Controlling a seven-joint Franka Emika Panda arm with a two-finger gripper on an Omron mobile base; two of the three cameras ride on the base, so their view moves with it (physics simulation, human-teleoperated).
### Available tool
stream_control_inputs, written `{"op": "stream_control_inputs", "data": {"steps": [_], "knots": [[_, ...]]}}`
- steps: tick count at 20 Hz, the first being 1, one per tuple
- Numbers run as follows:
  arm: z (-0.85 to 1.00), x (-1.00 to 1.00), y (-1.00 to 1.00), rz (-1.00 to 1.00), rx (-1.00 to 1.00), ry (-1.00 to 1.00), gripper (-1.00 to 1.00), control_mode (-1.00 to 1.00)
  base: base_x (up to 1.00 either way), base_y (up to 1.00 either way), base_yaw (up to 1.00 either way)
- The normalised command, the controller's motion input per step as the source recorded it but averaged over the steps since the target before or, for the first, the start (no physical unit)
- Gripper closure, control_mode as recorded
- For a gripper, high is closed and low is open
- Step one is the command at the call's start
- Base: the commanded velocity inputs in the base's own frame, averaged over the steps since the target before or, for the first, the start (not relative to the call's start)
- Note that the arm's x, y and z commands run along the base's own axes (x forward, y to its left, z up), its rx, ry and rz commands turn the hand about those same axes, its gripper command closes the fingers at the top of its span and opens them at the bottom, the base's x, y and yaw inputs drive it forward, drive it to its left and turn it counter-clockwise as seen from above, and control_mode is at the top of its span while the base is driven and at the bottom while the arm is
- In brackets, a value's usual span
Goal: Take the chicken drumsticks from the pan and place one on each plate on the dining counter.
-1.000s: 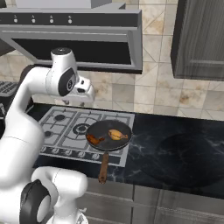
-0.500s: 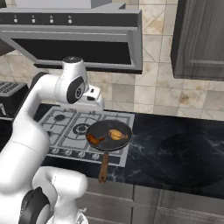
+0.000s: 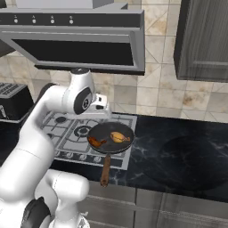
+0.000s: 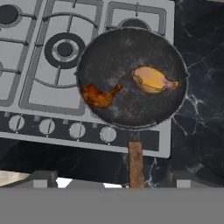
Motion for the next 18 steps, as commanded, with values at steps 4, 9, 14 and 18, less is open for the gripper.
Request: {"op": "stream_control_inputs", "data": {"steps": [4,9,14,18], "knots": [[-0.18,0.0,-0.27,0.12,0.0,0.01,-1.0,-1.0,0.0,0.0,0.0],[-0.2,0.0,-0.21,0.17,0.0,0.07,-1.0,-1.0,0.0,0.0,0.0],[-0.23,0.09,-0.16,0.15,0.0,0.01,-1.0,-1.0,0.0,0.0,0.0],[-0.23,0.18,-0.19,0.12,0.0,0.01,-1.0,-1.0,0.0,0.0,0.0]]}}
